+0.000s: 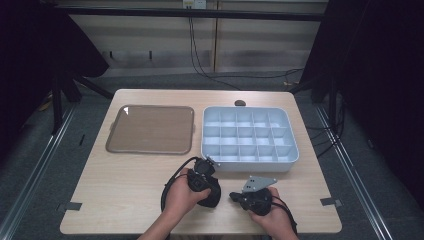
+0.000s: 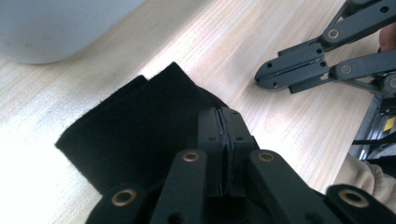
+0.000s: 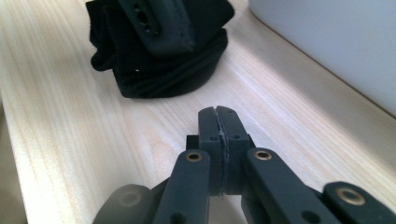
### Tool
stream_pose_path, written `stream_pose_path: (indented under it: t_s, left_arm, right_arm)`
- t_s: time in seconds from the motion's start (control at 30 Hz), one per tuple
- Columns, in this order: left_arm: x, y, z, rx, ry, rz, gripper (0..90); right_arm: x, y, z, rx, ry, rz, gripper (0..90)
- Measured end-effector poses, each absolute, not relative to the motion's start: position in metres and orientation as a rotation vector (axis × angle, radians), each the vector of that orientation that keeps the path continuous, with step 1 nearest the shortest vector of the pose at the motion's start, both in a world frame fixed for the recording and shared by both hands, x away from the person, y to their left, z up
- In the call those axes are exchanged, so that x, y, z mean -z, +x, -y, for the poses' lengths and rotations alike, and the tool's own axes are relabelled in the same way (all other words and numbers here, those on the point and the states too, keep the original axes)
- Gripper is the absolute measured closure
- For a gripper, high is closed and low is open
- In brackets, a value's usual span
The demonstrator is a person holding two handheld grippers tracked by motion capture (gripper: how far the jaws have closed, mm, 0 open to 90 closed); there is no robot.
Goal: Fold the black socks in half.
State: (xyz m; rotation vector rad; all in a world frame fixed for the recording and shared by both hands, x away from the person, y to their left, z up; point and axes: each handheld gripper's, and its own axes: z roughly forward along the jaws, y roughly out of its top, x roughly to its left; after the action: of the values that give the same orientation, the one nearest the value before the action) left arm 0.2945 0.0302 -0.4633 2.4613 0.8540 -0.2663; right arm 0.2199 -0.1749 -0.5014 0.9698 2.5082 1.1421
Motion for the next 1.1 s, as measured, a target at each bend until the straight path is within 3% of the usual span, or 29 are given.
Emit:
stream_pose_path:
  t_s: [0.77, 1.1]
  left_arm:
    - [0.466, 0.29, -0.032, 0.252, 2.422, -0.835, 87.1]
    - [0.456, 0.29, -0.039, 0.267, 2.397, -0.848, 77.5]
  right_arm:
    - [0.5, 0.211, 0.185, -1.129, 0.986, -2.479, 87.7]
    - [0.499, 0.22, 0.169, -1.143, 0.945, -2.503, 82.3]
